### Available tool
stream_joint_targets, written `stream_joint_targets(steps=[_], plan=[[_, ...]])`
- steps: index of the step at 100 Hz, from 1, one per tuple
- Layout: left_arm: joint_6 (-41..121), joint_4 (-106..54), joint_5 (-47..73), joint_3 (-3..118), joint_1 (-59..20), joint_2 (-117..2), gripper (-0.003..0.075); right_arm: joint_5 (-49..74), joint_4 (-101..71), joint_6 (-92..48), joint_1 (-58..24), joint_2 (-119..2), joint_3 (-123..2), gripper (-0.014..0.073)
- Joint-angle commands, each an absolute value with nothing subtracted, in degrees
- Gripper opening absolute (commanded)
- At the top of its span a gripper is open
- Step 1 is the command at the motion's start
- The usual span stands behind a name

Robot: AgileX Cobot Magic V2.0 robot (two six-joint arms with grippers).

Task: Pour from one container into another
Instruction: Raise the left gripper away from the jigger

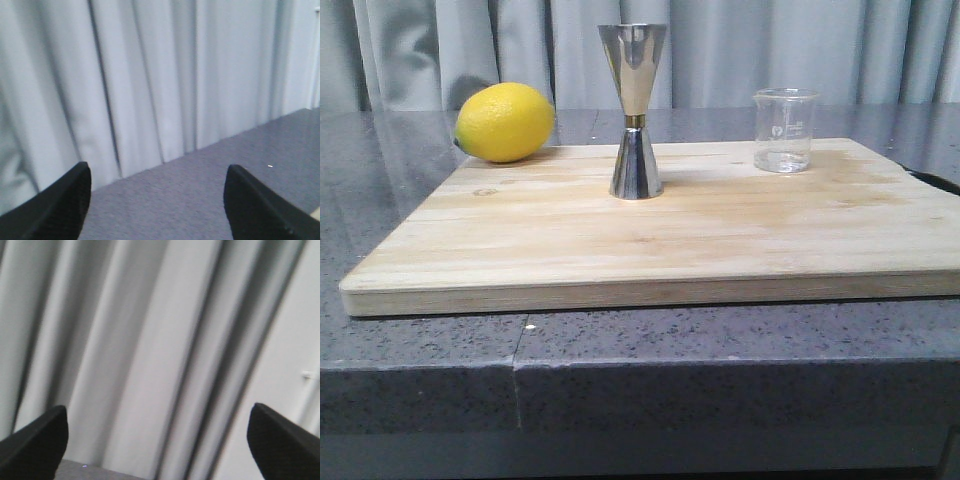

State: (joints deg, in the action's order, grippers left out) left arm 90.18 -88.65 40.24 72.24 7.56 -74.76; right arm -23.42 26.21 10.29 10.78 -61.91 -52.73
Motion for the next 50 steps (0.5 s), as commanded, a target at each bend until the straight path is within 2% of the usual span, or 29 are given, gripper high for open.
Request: stream_joint_targets(steps=[1, 15, 25, 50], plan=[[88.2, -88.3, 37.8, 74.3, 8.3, -67.8, 0.0502, -21.7, 24.1, 9.5, 13.8, -55.7, -54.5, 0.0654], [85.7, -82.4, 32.6, 71.8, 8.3, -59.5, 0.0502, -10.3, 24.1, 9.7, 14.3, -47.9, -54.3, 0.0654], [84.2, -80.7, 28.3, 66.4, 8.3, -52.6, 0.0502, -6.3, 24.1, 10.0, 13.7, -42.6, -52.1, 0.0654], [84.3, -80.7, 17.8, 43.0, 8.3, -36.7, 0.0502, -4.9, 22.6, 10.2, 11.4, -30.7, -39.8, 0.0654]])
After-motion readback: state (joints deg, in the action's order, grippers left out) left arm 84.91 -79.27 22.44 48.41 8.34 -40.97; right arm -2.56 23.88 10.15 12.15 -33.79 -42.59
